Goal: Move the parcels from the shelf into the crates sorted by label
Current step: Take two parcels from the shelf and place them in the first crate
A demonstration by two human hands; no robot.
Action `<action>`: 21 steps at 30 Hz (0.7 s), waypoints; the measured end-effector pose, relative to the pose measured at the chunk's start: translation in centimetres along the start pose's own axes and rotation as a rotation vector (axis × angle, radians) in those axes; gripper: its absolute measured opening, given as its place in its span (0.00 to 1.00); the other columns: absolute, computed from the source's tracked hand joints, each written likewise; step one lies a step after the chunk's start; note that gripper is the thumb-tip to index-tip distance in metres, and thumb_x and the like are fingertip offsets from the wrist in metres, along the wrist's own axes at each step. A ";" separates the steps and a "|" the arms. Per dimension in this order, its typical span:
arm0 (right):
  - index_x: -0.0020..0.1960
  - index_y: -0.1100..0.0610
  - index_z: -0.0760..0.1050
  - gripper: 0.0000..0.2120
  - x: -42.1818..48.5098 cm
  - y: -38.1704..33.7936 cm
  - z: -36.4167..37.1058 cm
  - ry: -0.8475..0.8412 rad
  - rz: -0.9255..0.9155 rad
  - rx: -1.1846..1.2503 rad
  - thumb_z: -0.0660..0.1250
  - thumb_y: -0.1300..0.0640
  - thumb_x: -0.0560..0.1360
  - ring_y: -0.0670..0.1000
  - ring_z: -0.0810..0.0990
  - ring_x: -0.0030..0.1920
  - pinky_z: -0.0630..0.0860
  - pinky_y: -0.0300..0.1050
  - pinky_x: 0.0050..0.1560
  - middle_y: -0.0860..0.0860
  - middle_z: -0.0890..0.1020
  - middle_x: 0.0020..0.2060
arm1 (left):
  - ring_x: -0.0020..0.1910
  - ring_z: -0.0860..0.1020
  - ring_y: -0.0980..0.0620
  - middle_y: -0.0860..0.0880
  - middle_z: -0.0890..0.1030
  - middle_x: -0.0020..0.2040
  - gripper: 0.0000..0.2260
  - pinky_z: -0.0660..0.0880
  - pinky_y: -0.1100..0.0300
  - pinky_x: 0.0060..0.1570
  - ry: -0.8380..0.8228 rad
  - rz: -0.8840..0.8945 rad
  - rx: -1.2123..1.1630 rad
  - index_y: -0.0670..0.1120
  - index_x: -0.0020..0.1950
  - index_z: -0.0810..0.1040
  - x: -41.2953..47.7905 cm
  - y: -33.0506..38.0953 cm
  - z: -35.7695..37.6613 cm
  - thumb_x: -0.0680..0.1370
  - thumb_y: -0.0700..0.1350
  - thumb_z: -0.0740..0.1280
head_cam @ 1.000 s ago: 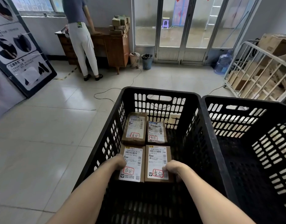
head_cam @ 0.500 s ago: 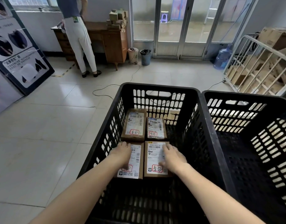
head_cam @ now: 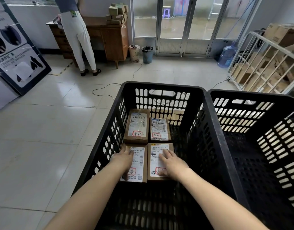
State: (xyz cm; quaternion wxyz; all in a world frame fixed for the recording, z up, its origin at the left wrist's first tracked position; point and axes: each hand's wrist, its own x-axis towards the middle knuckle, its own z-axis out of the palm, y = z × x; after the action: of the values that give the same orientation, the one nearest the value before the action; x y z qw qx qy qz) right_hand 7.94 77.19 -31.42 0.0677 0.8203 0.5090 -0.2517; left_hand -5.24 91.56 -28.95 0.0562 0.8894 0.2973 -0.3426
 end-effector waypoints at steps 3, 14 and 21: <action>0.76 0.55 0.48 0.37 -0.3 -0.5 -0.4 -0.001 0.020 -0.055 0.62 0.43 0.75 0.56 0.47 0.76 0.59 0.55 0.73 0.54 0.47 0.77 | 0.77 0.45 0.44 0.43 0.42 0.78 0.48 0.63 0.43 0.70 0.047 -0.019 0.034 0.42 0.77 0.43 -0.4 0.3 0.0 0.69 0.45 0.74; 0.72 0.55 0.60 0.29 -3.0 -1.5 -2.6 0.013 0.066 -0.152 0.62 0.45 0.75 0.59 0.63 0.69 0.68 0.57 0.66 0.58 0.65 0.69 | 0.72 0.62 0.47 0.48 0.62 0.74 0.35 0.67 0.47 0.68 0.179 0.111 -0.048 0.49 0.74 0.59 -4.5 -0.6 -2.1 0.71 0.50 0.72; 0.66 0.57 0.66 0.23 -6.2 -2.3 -4.5 0.100 0.113 -0.047 0.62 0.45 0.76 0.57 0.72 0.62 0.74 0.55 0.59 0.57 0.72 0.62 | 0.68 0.68 0.50 0.49 0.69 0.70 0.28 0.70 0.52 0.66 0.334 0.156 -0.119 0.47 0.71 0.65 -7.2 -1.1 -3.7 0.73 0.50 0.69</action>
State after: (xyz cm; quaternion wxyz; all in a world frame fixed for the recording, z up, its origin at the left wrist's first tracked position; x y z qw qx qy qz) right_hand 5.26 74.99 -24.24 0.0754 0.8574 0.4705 -0.1944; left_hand -7.99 90.08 -21.33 0.0850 0.9493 0.2526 -0.1668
